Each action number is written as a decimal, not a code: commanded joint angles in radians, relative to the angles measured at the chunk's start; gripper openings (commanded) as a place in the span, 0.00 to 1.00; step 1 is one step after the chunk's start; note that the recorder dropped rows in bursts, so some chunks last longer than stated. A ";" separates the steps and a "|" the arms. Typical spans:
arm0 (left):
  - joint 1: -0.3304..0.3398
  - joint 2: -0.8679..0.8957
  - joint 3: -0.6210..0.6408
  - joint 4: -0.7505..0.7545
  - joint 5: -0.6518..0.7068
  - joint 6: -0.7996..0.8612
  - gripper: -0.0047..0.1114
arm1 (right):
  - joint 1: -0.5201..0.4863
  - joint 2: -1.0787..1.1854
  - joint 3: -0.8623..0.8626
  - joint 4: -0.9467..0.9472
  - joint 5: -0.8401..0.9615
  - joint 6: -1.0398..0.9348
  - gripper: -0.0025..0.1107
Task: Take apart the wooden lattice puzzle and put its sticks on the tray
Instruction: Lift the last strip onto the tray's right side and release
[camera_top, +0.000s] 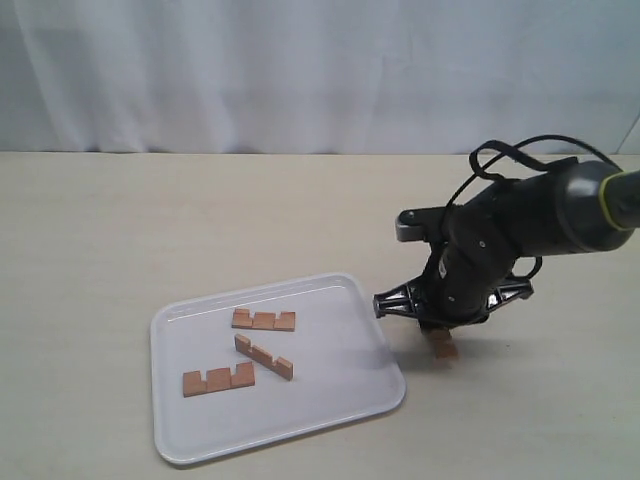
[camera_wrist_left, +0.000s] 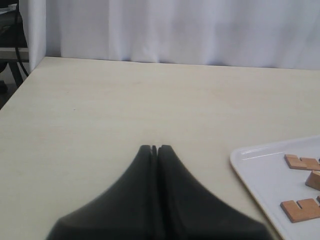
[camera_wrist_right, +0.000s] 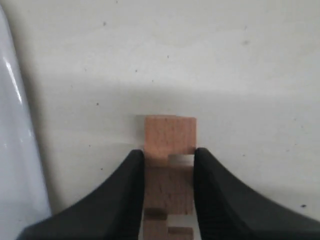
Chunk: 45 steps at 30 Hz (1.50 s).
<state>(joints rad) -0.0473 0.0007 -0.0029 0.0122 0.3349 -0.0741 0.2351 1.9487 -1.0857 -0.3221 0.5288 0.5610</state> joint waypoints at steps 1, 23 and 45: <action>-0.003 -0.001 0.003 0.002 -0.011 -0.001 0.04 | 0.015 -0.123 -0.040 -0.004 0.028 -0.087 0.06; -0.003 -0.001 0.003 0.002 -0.011 -0.001 0.04 | 0.268 0.084 -0.135 -0.046 -0.068 0.009 0.27; -0.003 -0.001 0.003 0.002 -0.011 -0.001 0.04 | 0.191 -0.117 -0.306 -0.024 0.563 -0.415 0.06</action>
<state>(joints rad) -0.0473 0.0007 -0.0029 0.0122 0.3349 -0.0741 0.4812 1.8416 -1.3904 -0.3877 0.9784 0.2601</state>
